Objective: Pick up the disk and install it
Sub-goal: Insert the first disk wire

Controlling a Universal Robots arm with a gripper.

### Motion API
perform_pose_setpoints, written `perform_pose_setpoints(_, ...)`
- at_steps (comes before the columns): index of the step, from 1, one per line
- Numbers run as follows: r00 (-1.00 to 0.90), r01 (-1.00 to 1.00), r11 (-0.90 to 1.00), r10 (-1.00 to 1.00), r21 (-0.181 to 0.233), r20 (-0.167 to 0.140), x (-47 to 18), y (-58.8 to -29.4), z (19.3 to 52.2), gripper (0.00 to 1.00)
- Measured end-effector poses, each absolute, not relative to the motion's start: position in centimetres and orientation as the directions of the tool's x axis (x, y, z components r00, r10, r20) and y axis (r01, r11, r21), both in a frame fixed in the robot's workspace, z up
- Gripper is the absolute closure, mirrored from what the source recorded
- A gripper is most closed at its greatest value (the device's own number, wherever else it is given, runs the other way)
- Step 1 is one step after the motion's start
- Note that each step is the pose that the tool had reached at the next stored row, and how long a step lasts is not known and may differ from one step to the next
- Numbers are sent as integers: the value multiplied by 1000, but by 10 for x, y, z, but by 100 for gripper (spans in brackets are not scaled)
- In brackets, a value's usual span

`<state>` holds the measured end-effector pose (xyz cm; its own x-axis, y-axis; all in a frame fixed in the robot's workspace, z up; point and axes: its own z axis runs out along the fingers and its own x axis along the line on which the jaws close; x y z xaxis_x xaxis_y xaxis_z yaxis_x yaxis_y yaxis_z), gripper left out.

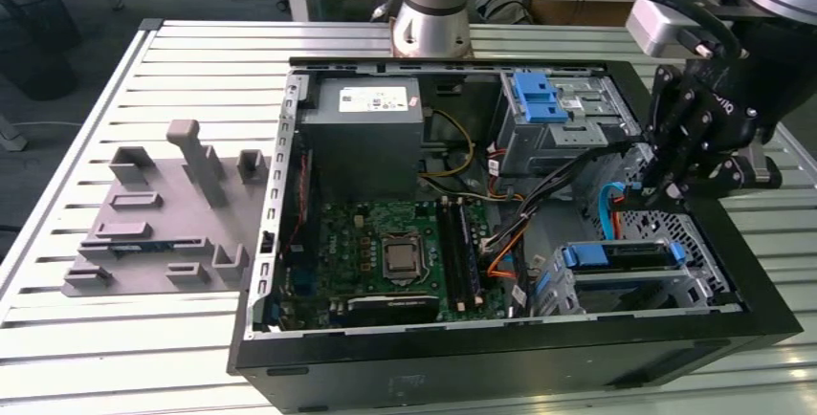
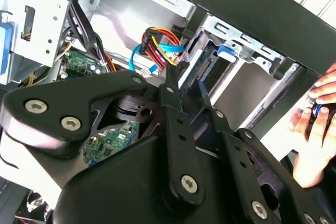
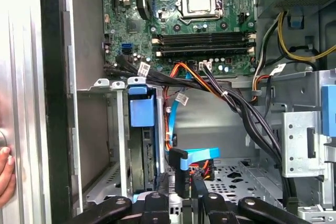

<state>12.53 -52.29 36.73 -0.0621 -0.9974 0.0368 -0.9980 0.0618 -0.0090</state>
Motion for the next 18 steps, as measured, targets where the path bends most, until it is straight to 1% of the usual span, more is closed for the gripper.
perform_pose_setpoints(10, -62, -998, 62, -997, -15, 43, 125, -521, 359, 69)
perform_pose_setpoints(12, -62, -998, 62, -997, -16, 43, 125, -521, 359, 71)
perform_pose_setpoints(14, -62, -998, 62, -997, -17, 45, 125, -521, 358, 83)
perform_pose_setpoints(18, -63, -998, 62, -997, -17, 45, 125, -522, 356, 84)
